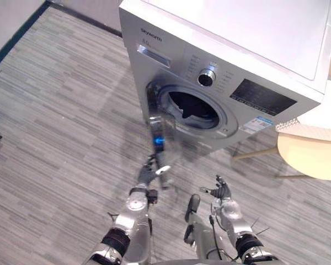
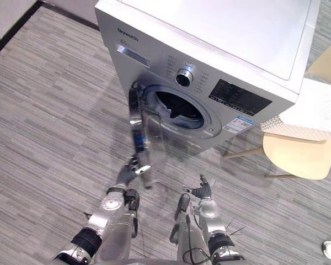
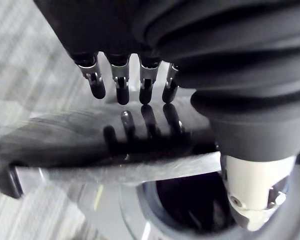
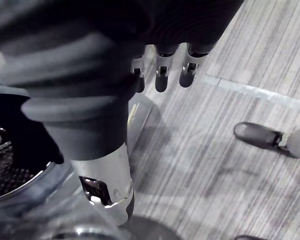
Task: Pick up the laundry basket with both hands and put the clothes into the washing machine.
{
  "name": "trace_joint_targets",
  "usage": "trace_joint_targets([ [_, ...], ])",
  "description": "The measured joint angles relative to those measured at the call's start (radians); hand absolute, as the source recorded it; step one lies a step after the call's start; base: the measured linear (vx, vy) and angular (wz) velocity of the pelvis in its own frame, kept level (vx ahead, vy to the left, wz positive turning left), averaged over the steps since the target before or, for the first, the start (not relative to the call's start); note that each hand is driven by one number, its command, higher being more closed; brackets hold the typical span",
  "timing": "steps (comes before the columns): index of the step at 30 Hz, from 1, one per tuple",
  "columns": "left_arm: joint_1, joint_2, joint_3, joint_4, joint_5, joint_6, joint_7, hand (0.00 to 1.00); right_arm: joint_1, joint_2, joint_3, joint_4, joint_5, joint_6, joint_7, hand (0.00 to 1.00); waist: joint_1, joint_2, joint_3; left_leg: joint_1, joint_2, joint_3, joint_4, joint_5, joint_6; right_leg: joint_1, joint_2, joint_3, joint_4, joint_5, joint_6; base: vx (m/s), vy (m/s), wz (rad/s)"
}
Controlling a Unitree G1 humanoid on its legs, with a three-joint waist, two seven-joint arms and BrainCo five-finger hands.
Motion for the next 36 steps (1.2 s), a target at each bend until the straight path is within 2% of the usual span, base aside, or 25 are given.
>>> trace_joint_targets([
  [2,-0.078,-0.051,-0.059,-0.01,-0.018,-0.007,-0.021,0.0,-0.007,-0.007,0.028,0.0,0.0,0.002,0.0,0.0,-0.006,0.035,-0.031,0.023,0.001,0.028,-0.016,0.002,0.0,0.0,0.0,0.027,0.003,0.0,0.0,0.0,0.037,-0.31],
  [3,-0.108,-0.067,-0.064,-0.01,-0.027,-0.008,-0.02,0.0,-0.012,-0.009,0.035,0.001,0.0,0.002,0.0,0.0,-0.012,0.043,-0.034,0.028,0.003,0.039,-0.021,0.003,-0.001,-0.002,0.0,0.038,0.004,-0.004,-0.002,-0.05,0.015,-0.34],
  [4,-0.18,-0.091,-0.061,0.001,-0.044,-0.01,-0.016,0.0,-0.032,-0.01,0.044,0.011,0.0,0.006,0.0,0.0,-0.03,0.06,-0.04,0.029,0.007,0.059,-0.031,-0.002,-0.008,-0.019,0.0,0.057,0.016,-0.014,-0.003,-0.08,-0.001,-0.42],
  [6,-0.341,-0.113,-0.01,0.07,-0.09,-0.032,-0.011,0.0,-0.083,-0.02,0.077,0.035,0.001,0.02,-0.001,0.0,-0.059,0.071,-0.042,0.02,0.01,0.102,-0.055,0.005,-0.016,-0.067,0.004,0.106,0.016,-0.01,0.002,-0.08,-0.023,-0.65],
  [9,-0.589,-0.104,0.154,0.312,-0.1,-0.037,0.026,0.0,-0.141,-0.035,0.076,0.05,0.001,0.027,-0.009,0.0,-0.108,0.069,-0.029,-0.007,0.022,0.168,-0.053,0.008,-0.015,-0.129,0.009,0.177,-0.003,0.034,0.014,-0.04,-0.057,-0.76],
  [10,-0.733,-0.044,0.237,0.455,-0.1,-0.031,0.057,0.0,-0.167,-0.041,0.068,0.055,0.001,0.028,-0.016,0.0,-0.123,0.057,-0.01,-0.027,0.025,0.212,-0.048,0.009,-0.012,-0.165,0.011,0.217,-0.021,0.069,0.013,-0.03,-0.068,-0.86],
  [12,-0.84,0.041,0.266,0.558,-0.093,-0.02,0.066,0.0,-0.177,-0.051,0.032,0.058,0.001,0.027,-0.021,0.0,-0.14,0.052,0.023,-0.064,0.031,0.231,-0.03,0.009,-0.012,-0.192,0.017,0.236,-0.047,0.1,0.019,-0.04,-0.066,-0.44],
  [13,-0.831,0.034,0.263,0.549,-0.075,-0.04,0.062,0.0,-0.155,-0.062,0.011,0.066,0.002,0.031,-0.032,0.0,-0.125,0.053,0.032,-0.081,0.041,0.236,-0.015,0.008,-0.013,-0.202,0.023,0.237,-0.047,0.103,0.017,-0.06,-0.068,-0.04],
  [14,-0.835,0.037,0.271,0.555,-0.076,-0.025,0.062,0.0,-0.147,-0.061,0.01,0.061,0.002,0.031,-0.037,0.0,-0.125,0.051,0.033,-0.094,0.048,0.234,-0.006,0.008,-0.014,-0.208,0.027,0.235,-0.047,0.104,0.018,-0.08,-0.078,0.1],
  [15,-0.853,0.066,0.295,0.562,-0.076,0.013,0.061,0.0,-0.115,-0.042,0.011,0.015,0.002,0.025,-0.042,0.0,-0.126,0.038,0.039,-0.123,0.064,0.229,0.014,0.0,-0.025,-0.223,0.038,0.228,-0.047,0.105,0.018,-0.12,-0.094,0.13],
  [16,-0.865,0.109,0.31,0.56,-0.075,0.027,0.062,0.0,-0.076,-0.021,0.013,-0.035,0.002,0.01,-0.045,0.0,-0.128,0.024,0.047,-0.151,0.08,0.227,0.03,-0.001,-0.027,-0.241,0.048,0.218,-0.046,0.1,0.023,-0.12,-0.098,0.13],
  [18,-0.862,0.12,0.31,0.557,-0.07,0.034,0.071,0.0,-0.036,-0.006,0.021,-0.055,0.002,-0.002,-0.05,0.0,-0.126,0.023,0.047,-0.165,0.089,0.223,0.035,0.0,-0.029,-0.25,0.054,0.203,-0.046,0.097,0.02,-0.06,-0.07,0.08],
  [19,-0.859,0.12,0.31,0.548,-0.065,0.036,0.074,0.0,-0.009,0.0,0.028,-0.066,0.002,-0.003,-0.052,0.0,-0.114,0.023,0.047,-0.164,0.094,0.221,0.036,0.001,-0.03,-0.249,0.057,0.198,-0.043,0.096,0.014,-0.03,-0.055,0.1],
  [21,-0.827,0.1,0.301,0.489,-0.041,0.043,0.076,0.0,0.026,0.007,0.032,-0.095,0.003,-0.005,-0.051,0.0,-0.112,0.024,0.047,-0.156,0.096,0.205,0.036,0.002,-0.031,-0.236,0.058,0.178,-0.032,0.094,-0.006,0.01,-0.03,0.19],
  [24,-0.659,0.036,0.239,0.278,-0.028,0.034,0.076,0.0,0.059,0.017,0.029,-0.156,0.022,-0.008,-0.051,0.0,-0.105,0.024,0.045,-0.118,0.094,0.177,0.033,0.003,-0.03,-0.177,0.056,0.142,-0.032,0.079,-0.023,0.05,0.012,0.35],
  [25,-0.565,0.009,0.203,0.17,-0.028,0.02,0.077,0.0,0.061,0.018,0.029,-0.176,0.027,-0.01,-0.052,0.0,-0.1,0.025,0.043,-0.096,0.092,0.167,0.018,0.002,-0.031,-0.15,0.055,0.132,-0.032,0.068,-0.024,0.08,0.028,0.24],
  [26,-0.458,-0.016,0.173,0.059,-0.028,0.0,0.079,0.0,0.063,0.019,0.029,-0.195,0.032,-0.012,-0.052,0.0,-0.082,0.026,0.04,-0.065,0.089,0.162,0.0,0.002,-0.032,-0.125,0.055,0.12,-0.032,0.056,-0.028,0.1,0.028,0.19],
  [29,-0.248,-0.053,0.145,-0.083,-0.031,-0.037,0.07,0.0,0.068,0.021,0.03,-0.189,0.039,-0.01,-0.047,0.0,-0.061,0.035,-0.003,-0.017,0.078,0.143,-0.049,0.019,-0.043,-0.088,0.053,0.103,-0.037,0.038,-0.027,0.13,0.012,0.22],
  [31,-0.078,-0.071,0.16,-0.108,-0.033,-0.048,0.052,0.0,0.072,0.013,0.024,-0.159,0.039,-0.01,-0.037,0.0,-0.053,0.054,-0.034,0.043,0.068,0.111,-0.078,0.022,-0.046,-0.019,0.054,0.069,-0.046,0.015,-0.022,0.16,0.019,0.41],
  [34,0.08,-0.075,0.222,-0.069,-0.039,-0.049,0.024,0.0,0.082,-0.003,0.013,-0.107,0.038,-0.009,-0.029,0.0,-0.052,0.09,-0.068,0.078,0.053,0.045,-0.084,0.028,-0.054,0.066,0.036,-0.019,-0.046,-0.019,-0.014,0.11,0.033,0.77],
  [36,0.134,-0.075,0.27,-0.017,-0.043,-0.048,0.015,0.0,0.104,-0.039,0.012,-0.091,0.037,-0.007,-0.014,0.0,-0.054,0.099,-0.076,0.082,0.044,0.05,-0.074,0.041,-0.046,0.112,0.017,-0.085,-0.041,-0.04,-0.006,0.03,0.082,1.2],
])
